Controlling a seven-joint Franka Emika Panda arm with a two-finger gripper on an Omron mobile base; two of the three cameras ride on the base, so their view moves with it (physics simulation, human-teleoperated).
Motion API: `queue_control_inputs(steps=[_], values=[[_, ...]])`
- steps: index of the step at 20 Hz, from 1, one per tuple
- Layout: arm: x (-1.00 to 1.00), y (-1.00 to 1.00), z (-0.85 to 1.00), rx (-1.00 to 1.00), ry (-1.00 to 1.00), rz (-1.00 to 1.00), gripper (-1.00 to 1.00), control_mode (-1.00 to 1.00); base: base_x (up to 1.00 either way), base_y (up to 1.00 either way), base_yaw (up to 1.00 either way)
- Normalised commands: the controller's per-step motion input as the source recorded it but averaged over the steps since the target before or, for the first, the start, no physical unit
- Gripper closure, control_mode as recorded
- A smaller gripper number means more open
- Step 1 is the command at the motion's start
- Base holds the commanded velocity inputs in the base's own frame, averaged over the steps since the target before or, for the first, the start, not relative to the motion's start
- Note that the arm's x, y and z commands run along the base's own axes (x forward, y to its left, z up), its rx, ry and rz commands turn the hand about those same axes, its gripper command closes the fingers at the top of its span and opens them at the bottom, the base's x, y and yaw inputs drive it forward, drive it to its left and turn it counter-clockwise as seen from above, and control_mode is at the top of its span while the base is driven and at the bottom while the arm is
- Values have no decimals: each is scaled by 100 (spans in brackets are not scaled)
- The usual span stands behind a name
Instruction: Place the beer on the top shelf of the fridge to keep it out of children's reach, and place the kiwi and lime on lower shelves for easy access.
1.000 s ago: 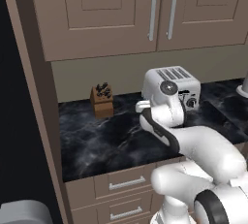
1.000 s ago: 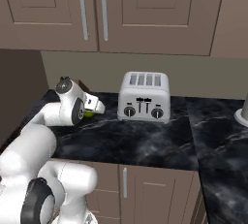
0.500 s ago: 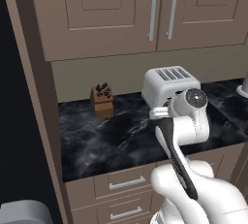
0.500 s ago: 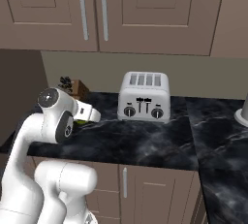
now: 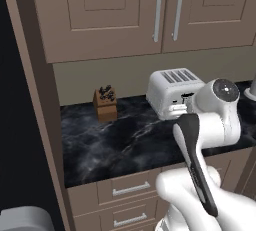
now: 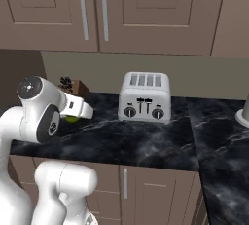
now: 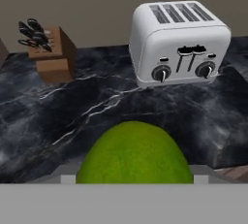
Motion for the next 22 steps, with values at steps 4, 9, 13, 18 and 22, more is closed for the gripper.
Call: queue_control_inputs(steps=[4,9,13,18,22], values=[[-40,0,49,0,0,6,100,-100,0,0,0],[-33,0,18,0,0,5,100,100,-12,0,1],[0,0,0,0,0,0,100,100,-78,0,6],[0,0,0,0,0,0,100,100,-99,0,5],[0,0,0,0,0,0,100,100,-100,0,4]])
